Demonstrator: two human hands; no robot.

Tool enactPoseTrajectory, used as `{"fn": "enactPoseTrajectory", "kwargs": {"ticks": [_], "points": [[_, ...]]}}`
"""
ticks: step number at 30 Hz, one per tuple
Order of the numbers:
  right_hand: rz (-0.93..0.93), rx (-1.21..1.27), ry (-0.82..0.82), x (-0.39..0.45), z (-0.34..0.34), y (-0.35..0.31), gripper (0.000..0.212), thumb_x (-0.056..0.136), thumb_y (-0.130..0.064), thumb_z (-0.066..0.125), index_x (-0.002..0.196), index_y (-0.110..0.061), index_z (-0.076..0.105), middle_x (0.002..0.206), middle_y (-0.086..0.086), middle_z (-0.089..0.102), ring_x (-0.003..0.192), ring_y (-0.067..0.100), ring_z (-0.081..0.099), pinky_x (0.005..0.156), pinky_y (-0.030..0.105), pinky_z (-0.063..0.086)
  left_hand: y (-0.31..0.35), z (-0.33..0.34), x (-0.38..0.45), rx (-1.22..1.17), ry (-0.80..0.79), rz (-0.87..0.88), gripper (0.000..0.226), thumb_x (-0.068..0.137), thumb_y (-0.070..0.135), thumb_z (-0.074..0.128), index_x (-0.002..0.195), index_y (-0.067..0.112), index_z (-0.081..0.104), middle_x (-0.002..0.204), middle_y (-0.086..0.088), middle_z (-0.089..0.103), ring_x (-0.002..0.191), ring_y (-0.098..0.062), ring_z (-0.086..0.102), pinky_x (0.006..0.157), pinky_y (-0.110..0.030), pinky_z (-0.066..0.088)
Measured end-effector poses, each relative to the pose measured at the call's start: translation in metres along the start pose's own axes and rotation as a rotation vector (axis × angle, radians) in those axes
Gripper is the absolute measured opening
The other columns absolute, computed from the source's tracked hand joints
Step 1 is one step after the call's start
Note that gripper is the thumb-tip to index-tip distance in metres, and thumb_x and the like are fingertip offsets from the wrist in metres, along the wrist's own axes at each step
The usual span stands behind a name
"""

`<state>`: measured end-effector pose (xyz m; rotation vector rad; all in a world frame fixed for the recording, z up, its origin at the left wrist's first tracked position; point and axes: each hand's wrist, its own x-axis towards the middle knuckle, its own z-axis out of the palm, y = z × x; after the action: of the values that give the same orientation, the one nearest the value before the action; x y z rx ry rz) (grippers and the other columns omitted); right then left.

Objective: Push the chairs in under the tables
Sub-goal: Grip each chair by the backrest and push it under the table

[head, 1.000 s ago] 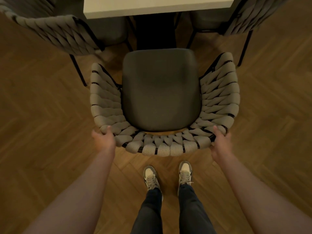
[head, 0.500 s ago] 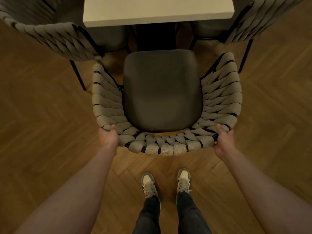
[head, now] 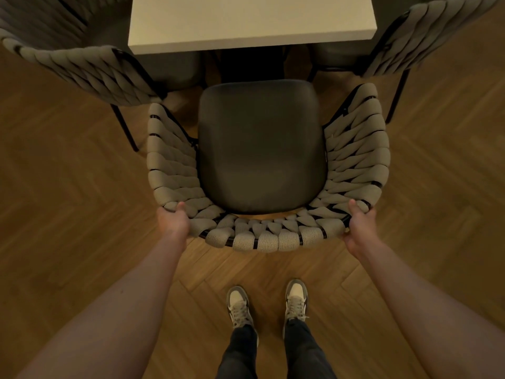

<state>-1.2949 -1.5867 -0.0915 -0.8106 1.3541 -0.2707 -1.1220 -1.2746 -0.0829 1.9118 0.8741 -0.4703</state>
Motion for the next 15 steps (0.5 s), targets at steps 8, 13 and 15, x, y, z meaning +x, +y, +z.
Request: {"fn": "enactPoseTrajectory", "kwargs": {"ticks": [8,13,15], "points": [[0.003,-0.020,-0.002,0.001,0.007,-0.003,0.055,0.103,-0.021,0.051,0.152,-0.027,0.026,0.142,0.005,0.052,0.124,0.029,0.056,0.102,0.059,0.046,0.007,0.000,0.004,0.024,0.014,-0.007,0.043,0.098,0.034,0.055,0.135,0.016,0.043,0.131,-0.012,0.055,0.117,-0.034,0.056,0.099,-0.054,0.048],[0.001,-0.030,0.005,0.003,0.011,-0.001,0.060,0.102,-0.022,0.053,0.154,-0.029,0.024,0.145,0.006,0.050,0.127,0.029,0.054,0.103,0.058,0.046,0.012,-0.001,0.006,0.022,0.014,-0.014,0.043,0.099,0.032,0.054,0.137,0.015,0.042,0.131,-0.012,0.055,0.118,-0.034,0.055,0.099,-0.055,0.048],[-0.003,-0.025,0.009,0.002,0.011,-0.001,0.059,0.102,-0.021,0.053,0.153,-0.029,0.024,0.145,0.005,0.051,0.126,0.028,0.055,0.103,0.057,0.046,0.013,-0.001,0.006,0.024,0.010,-0.015,0.043,0.099,0.031,0.054,0.137,0.015,0.042,0.131,-0.012,0.054,0.118,-0.035,0.055,0.099,-0.055,0.048]]}}
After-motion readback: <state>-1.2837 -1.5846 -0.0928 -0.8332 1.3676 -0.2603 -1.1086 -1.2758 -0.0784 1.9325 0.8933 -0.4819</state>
